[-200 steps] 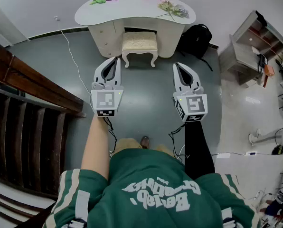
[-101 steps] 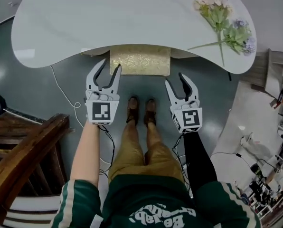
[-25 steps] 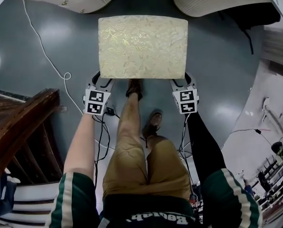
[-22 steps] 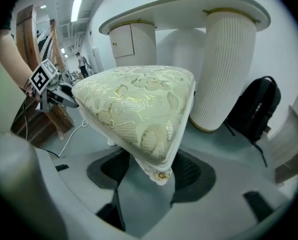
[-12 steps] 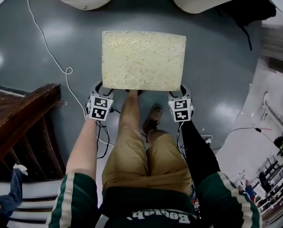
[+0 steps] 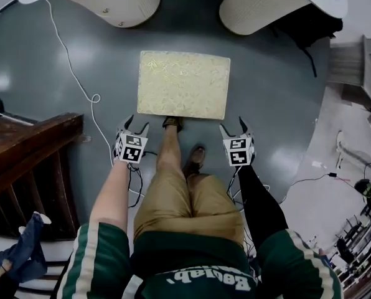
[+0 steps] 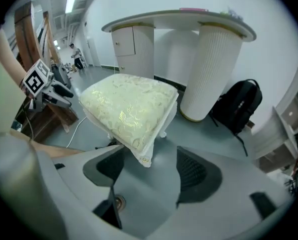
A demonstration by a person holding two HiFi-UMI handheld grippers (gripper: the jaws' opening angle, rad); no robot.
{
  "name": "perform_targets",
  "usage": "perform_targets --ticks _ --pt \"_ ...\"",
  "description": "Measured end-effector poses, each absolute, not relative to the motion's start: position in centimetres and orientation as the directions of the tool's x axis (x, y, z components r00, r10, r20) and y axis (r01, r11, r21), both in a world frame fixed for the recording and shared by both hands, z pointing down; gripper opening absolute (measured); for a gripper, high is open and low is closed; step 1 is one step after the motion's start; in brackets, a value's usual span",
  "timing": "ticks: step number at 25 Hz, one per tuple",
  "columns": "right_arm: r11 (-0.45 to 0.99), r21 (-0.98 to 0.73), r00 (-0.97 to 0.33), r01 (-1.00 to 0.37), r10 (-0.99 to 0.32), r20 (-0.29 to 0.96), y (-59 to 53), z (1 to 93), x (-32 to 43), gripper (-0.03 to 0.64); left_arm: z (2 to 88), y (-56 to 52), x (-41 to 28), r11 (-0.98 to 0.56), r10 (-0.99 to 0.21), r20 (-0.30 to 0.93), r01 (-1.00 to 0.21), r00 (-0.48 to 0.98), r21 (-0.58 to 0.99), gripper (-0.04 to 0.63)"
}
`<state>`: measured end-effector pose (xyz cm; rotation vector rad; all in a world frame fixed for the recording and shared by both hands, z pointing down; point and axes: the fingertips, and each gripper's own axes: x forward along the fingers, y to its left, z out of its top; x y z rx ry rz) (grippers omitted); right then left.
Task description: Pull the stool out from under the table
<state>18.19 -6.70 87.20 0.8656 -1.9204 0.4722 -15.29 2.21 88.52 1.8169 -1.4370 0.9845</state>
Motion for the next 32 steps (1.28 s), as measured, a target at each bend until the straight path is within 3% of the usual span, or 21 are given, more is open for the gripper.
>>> perform_targets --ticks 6,17,25,32 --pt "0.694 0.029 -0.413 -0.719 -0.462 0.785 -7.1 75.7 18.7 0.321 77.8 4.3 -13.1 -0.237 -0.62 0.775 -0.971 0.12 -0.039 0.278" --pt "0.739 0.056 -0.618 -0.671 -0.6 0.508 -5.7 50.4 16.2 0.304 49.2 3.8 -5.5 -0.206 -0.878 0.459 -0.973 0.135 -0.109 0.278" --pt "0.758 0.067 -0.701 -0.649 -0.63 0.333 -5.6 41.2 12.5 0.302 35.5 2.4 -3.9 -0.205 -0.955 0.251 -0.965 0.16 -0.165 0.278" --pt "0.748 0.096 -0.715 -0.656 -0.658 0.236 -5.5 36.0 9.3 0.296 29.1 1.0 -4.2 -0.237 -0.968 0.131 -0.947 0.212 -0.217 0.278"
